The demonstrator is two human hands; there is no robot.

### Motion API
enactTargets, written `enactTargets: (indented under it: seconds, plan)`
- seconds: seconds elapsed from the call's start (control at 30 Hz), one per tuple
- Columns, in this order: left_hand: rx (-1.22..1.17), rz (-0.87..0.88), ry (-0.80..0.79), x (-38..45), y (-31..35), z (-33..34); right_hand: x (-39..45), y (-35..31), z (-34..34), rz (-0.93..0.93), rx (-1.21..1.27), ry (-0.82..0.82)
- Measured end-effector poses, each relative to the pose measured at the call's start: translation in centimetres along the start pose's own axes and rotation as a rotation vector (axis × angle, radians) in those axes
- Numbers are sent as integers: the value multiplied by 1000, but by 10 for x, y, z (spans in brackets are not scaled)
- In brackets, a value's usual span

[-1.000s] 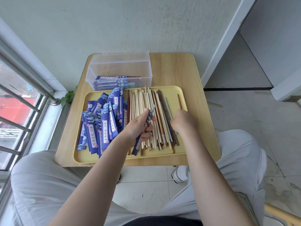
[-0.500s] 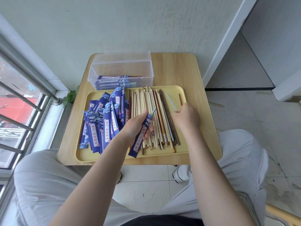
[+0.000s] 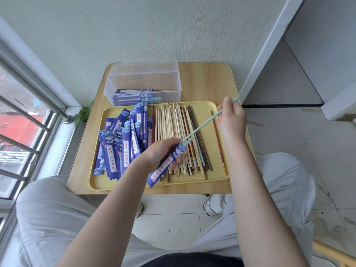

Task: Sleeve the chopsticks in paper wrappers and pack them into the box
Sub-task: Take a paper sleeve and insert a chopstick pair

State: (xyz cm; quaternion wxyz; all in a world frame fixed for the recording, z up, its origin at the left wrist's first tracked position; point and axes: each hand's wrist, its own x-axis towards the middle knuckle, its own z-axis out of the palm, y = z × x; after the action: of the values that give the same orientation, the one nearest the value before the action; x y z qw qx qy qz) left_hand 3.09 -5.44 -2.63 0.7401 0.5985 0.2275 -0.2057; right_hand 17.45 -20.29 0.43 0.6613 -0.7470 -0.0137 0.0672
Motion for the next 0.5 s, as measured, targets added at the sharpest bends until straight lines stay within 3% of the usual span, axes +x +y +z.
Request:
enactTargets:
  seconds: [0.3, 0.5]
  plan:
    - [-50, 57, -68, -2, 3, 6, -16, 9, 10, -21, -129, -214]
    - [-90, 66, 35, 3, 7, 8, -31, 13, 26, -156, -252, -239]
